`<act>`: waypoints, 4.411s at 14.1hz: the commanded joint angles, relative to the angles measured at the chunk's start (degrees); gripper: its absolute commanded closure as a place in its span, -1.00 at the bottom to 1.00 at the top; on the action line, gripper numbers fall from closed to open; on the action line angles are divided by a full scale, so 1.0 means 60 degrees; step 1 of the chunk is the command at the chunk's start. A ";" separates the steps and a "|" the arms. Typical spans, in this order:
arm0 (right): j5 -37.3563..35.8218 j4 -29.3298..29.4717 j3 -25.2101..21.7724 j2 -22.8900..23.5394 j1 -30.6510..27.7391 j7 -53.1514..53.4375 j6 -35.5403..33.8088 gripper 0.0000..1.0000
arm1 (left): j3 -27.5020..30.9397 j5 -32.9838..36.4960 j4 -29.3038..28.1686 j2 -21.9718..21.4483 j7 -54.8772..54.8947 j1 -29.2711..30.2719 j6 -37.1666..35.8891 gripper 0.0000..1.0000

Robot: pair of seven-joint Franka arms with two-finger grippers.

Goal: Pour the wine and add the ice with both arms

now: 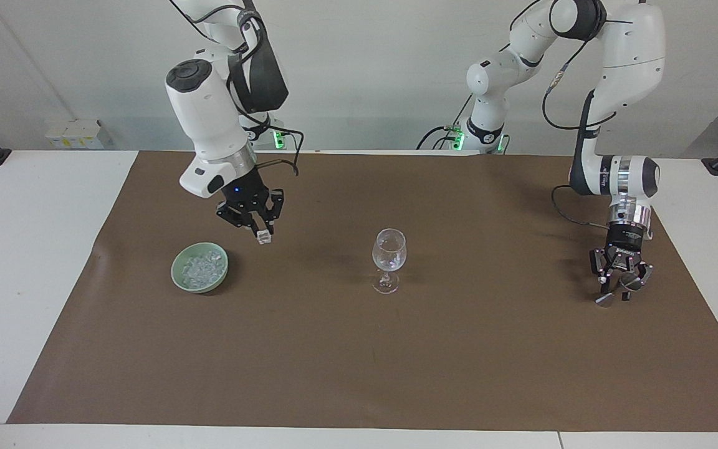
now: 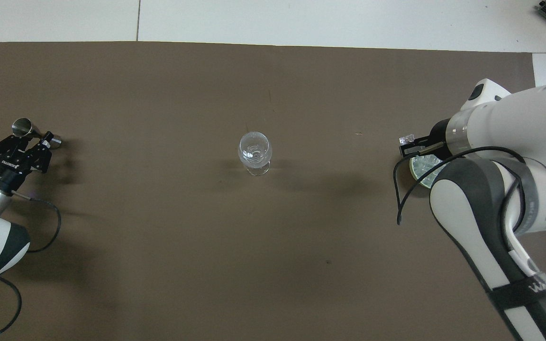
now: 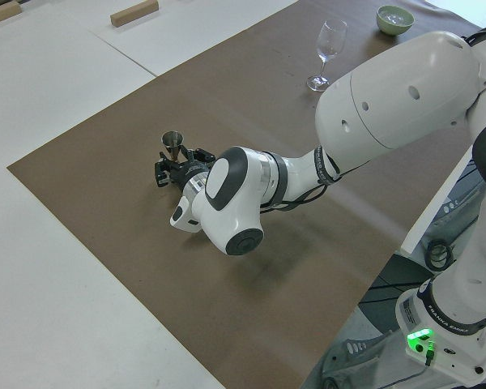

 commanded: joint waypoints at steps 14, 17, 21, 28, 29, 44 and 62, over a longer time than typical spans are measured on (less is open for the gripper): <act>0.0563 0.0545 0.2689 0.1101 0.0142 0.5344 0.3187 1.00 | -0.0066 -0.0054 -0.0033 -0.0571 -0.0277 0.0079 -0.0003 -1.00; 0.0534 0.0545 0.2864 0.1262 0.0172 0.5344 0.3452 1.00 | -0.0066 -0.0054 -0.0077 -0.0849 -0.0467 -0.0067 0.0305 -1.00; 0.0286 0.0559 0.2894 0.1701 0.0186 0.5359 0.3757 1.00 | -0.0066 -0.0054 -0.0165 -0.1172 -0.0687 -0.0229 0.0686 -1.00; 0.0197 0.0970 0.2909 0.2171 0.0391 0.5476 0.3994 1.00 | -0.0095 0.2077 0.0302 -0.1934 -0.1623 -0.1063 0.1756 -1.00; 0.0124 0.0970 0.2909 0.2185 0.0391 0.5476 0.4008 1.00 | -0.0110 0.3375 0.0637 -0.1920 -0.1625 -0.1107 0.1713 -1.00; 0.0036 0.0970 0.2909 0.2200 0.0377 0.5447 0.4155 -0.32 | -0.0212 1.6726 0.4431 -0.1978 -0.1582 -0.1942 -0.2573 -1.00; -0.2514 0.1028 0.0377 0.0429 0.0318 0.4364 0.0495 -1.00 | -0.0227 1.9516 0.5971 -0.3282 0.2653 -0.3451 -0.7179 -1.00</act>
